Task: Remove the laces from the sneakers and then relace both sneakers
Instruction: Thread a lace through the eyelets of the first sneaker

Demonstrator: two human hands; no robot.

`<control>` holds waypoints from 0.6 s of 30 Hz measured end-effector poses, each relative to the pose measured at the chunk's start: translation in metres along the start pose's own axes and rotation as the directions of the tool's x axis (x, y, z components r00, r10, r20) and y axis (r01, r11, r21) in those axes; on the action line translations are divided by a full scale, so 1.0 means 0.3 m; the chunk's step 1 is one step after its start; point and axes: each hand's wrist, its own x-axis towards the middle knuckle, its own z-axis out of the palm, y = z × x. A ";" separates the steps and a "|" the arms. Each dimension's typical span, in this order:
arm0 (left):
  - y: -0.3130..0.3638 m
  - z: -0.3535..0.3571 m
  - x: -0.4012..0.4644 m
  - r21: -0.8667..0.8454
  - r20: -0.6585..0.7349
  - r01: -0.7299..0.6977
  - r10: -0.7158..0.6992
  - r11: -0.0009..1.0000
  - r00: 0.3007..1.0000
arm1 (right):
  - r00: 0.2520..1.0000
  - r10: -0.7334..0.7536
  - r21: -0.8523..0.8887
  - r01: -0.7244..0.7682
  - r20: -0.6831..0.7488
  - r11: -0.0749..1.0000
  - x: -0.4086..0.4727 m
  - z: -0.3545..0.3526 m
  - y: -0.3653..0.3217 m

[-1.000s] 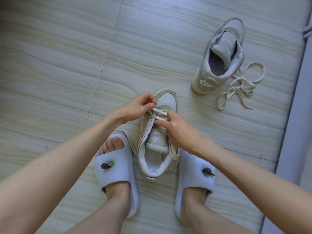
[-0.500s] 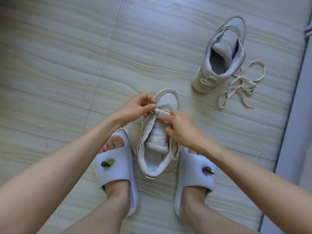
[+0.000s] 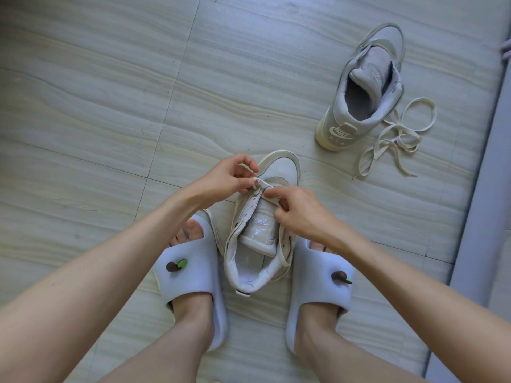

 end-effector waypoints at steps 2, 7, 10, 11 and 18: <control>-0.006 -0.005 -0.001 -0.087 -0.027 -0.002 0.000 0.996 1.000 | 0.997 0.022 0.043 -0.019 -0.069 0.999 0.000 0.015 -0.009; -0.026 0.001 -0.007 -0.183 -0.056 -0.046 0.036 0.982 0.998 | 0.970 0.094 0.074 -0.079 -0.223 0.994 0.022 0.055 -0.021; -0.028 0.011 -0.006 -0.195 -0.070 -0.064 0.051 0.979 0.996 | 0.967 0.081 0.034 -0.075 -0.243 0.997 0.019 0.072 -0.017; -0.027 0.017 -0.005 -0.185 -0.074 -0.070 0.057 0.980 0.996 | 0.968 0.067 0.014 -0.066 -0.242 0.998 0.015 0.076 -0.016; 0.002 0.030 0.004 -0.066 -0.002 -0.044 0.044 0.997 0.999 | 0.976 -0.144 -0.175 0.115 -0.165 0.978 -0.002 0.062 -0.011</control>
